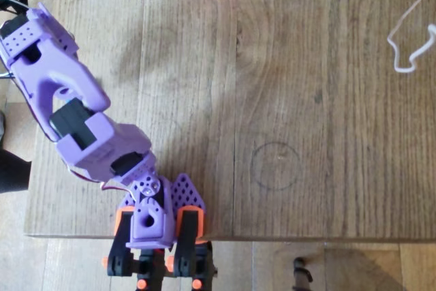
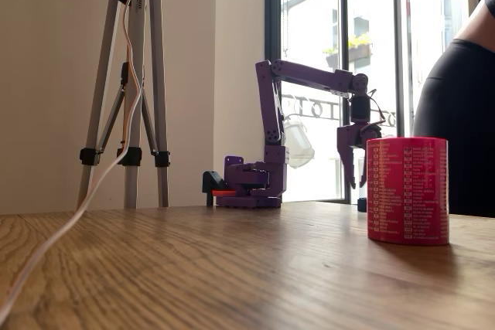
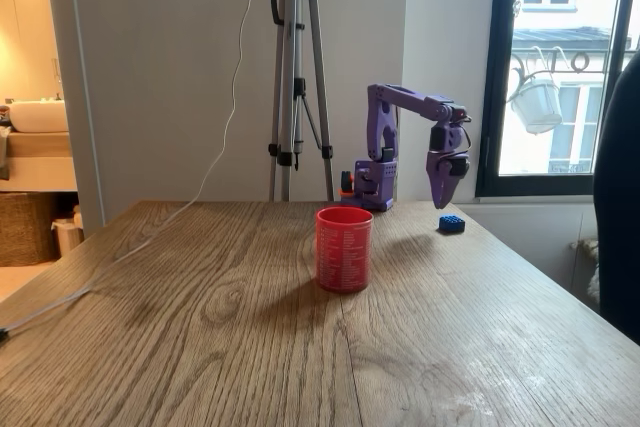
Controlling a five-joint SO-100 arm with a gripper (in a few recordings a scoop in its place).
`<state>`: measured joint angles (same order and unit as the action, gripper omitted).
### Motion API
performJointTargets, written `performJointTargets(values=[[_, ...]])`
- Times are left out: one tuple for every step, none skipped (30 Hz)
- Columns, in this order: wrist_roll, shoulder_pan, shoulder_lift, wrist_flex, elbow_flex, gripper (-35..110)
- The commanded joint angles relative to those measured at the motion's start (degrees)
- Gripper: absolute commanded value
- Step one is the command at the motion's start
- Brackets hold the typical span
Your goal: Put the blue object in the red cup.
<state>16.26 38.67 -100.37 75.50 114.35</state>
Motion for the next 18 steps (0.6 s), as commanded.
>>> performJointTargets(values=[[10.6, 0.0, 0.3, 0.4, -6.5, 1], [12.0, -0.2, 0.8, 0.5, -7.1, 1], [13.3, -0.6, 1.3, 0.1, -7.6, 1], [15.2, -1.1, 1.7, -0.6, -8.2, 1], [16.8, -1.5, 2.1, -1.1, -8.9, 1], [18.5, -1.8, 2.6, -1.1, -9.8, 1], [20.1, -1.8, 3.3, -0.5, -11.2, 1], [22.4, -1.4, 4.1, 0.4, -12.5, 1], [24.1, -0.8, 5.2, 1.7, -13.5, 1], [25.3, -0.4, 6.1, 2.5, -14.2, 1], [26.2, -0.1, 7.0, 2.9, -14.9, 1], [26.8, -0.1, 7.6, 3.1, -15.9, 1], [27.0, -0.1, 8.3, 3.0, -17.1, 1], [27.0, 0.0, 9.1, 3.1, -18.8, 1], [27.1, 0.0, 9.9, 3.3, -20.6, 1], [27.1, 0.0, 10.8, 3.5, -22.0, 1], [27.0, 0.0, 11.6, 3.5, -22.8, 1], [27.0, 0.2, 12.4, 3.5, -23.1, 1]])
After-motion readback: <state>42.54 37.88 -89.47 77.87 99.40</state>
